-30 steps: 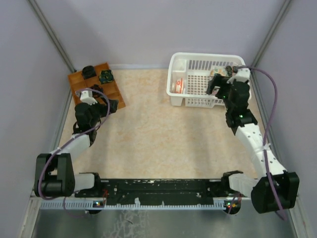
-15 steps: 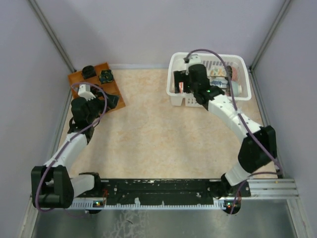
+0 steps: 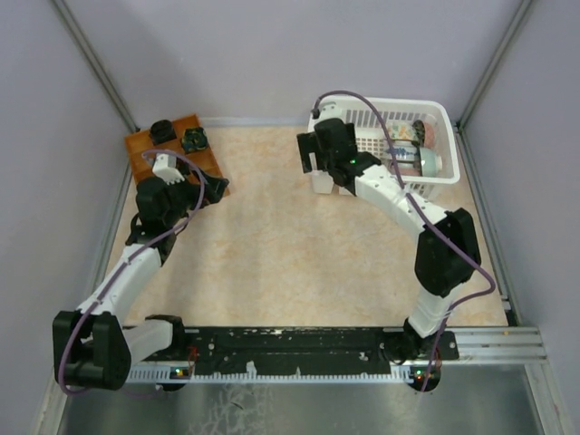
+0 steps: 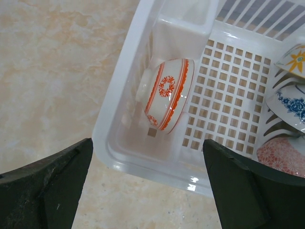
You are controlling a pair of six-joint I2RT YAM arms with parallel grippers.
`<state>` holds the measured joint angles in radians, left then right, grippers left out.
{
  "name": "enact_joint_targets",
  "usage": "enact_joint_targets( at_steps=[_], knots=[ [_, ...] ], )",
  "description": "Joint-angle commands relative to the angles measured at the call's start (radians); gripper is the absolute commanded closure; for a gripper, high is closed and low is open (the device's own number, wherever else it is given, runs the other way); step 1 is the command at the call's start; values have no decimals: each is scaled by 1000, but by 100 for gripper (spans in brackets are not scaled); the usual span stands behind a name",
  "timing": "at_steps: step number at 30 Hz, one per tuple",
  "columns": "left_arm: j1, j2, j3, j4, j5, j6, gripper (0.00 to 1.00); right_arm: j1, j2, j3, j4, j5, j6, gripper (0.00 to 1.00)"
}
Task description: Unload the bowls from the dish rack
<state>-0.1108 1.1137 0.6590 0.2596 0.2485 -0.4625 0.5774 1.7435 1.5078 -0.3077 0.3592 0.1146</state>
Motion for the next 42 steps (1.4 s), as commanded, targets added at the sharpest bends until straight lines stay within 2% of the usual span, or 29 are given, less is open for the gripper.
enact_joint_targets(
  at_steps=[1,7,13,22,33,42],
  knots=[
    [-15,-14,27,-2,13,24,1,-29,-30,53,22,6,18,1],
    [-42,-4,34,3,-5,17,1,-159,-31,48,18,-160,114,1],
    [-70,-3,66,-5,-8,29,1,-252,45,104,18,-331,165,2],
    [-100,-8,85,-19,-19,39,1,-347,180,160,72,-621,248,13],
    [-109,6,106,-35,-40,56,1,-378,254,154,132,-707,301,16],
    [-109,5,101,-33,-63,59,2,-406,362,208,197,-844,361,28]
  ],
)
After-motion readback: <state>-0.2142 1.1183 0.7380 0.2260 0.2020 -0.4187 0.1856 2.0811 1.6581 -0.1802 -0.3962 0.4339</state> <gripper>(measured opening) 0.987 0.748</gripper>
